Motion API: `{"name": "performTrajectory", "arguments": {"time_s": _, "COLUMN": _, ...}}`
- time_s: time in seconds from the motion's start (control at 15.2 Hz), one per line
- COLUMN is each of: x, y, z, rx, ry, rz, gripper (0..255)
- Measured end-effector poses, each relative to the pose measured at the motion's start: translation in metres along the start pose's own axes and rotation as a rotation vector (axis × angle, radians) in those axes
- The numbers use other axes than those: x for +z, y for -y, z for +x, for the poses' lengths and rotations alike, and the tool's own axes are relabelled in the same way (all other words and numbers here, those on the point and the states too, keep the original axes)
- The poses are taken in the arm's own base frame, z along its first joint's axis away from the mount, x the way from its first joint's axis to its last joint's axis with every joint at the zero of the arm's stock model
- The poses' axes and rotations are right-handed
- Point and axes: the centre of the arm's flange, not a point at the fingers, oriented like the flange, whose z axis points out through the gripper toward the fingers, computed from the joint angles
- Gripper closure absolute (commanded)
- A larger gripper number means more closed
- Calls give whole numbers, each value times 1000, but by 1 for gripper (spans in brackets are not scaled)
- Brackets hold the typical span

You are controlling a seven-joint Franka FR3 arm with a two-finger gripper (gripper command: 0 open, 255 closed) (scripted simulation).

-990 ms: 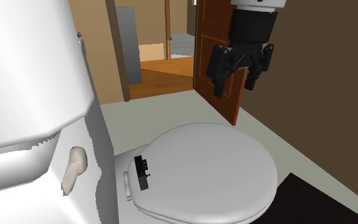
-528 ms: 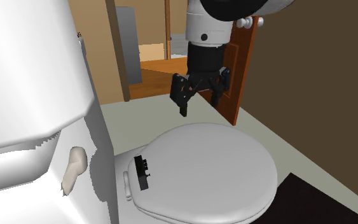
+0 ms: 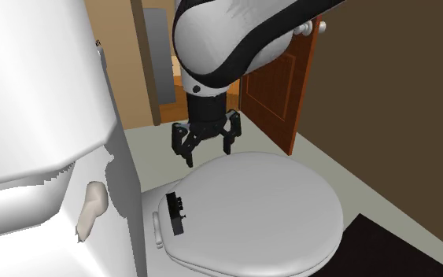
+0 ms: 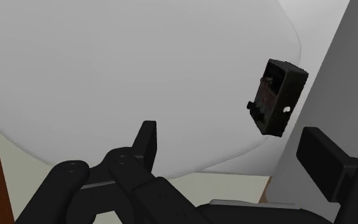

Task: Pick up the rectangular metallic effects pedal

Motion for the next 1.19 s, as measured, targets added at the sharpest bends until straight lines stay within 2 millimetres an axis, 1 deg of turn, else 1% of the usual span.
{"name": "performTrajectory", "arguments": {"time_s": 0.13, "x": 16, "y": 14, "z": 17, "rx": -1, "ry": 4, "rz": -7, "gripper": 0}}
{"name": "performTrajectory", "arguments": {"time_s": 0.26, "x": 35, "y": 32, "z": 27, "rx": -3, "ry": 8, "rz": -13, "gripper": 0}}
{"name": "performTrajectory", "arguments": {"time_s": 0.46, "x": 64, "y": 55, "z": 41, "rx": -5, "ry": 16, "rz": -22, "gripper": 0}}
{"name": "performTrajectory", "arguments": {"time_s": 0.59, "x": 79, "y": 71, "z": 59, "rx": -6, "ry": 20, "rz": -29, "gripper": 0}}
{"name": "performTrajectory", "arguments": {"time_s": 0.66, "x": 89, "y": 78, "z": 63, "rx": -7, "ry": 22, "rz": -32, "gripper": 0}}
{"name": "performTrajectory", "arguments": {"time_s": 0.73, "x": 94, "y": 85, "z": 67, "rx": -8, "ry": 24, "rz": -34, "gripper": 0}}
{"name": "performTrajectory", "arguments": {"time_s": 0.99, "x": 118, "y": 88, "z": 71, "rx": -8, "ry": 25, "rz": -36, "gripper": 0}}
{"name": "performTrajectory", "arguments": {"time_s": 1.19, "x": 135, "y": 88, "z": 71, "rx": -8, "ry": 25, "rz": -36, "gripper": 0}}
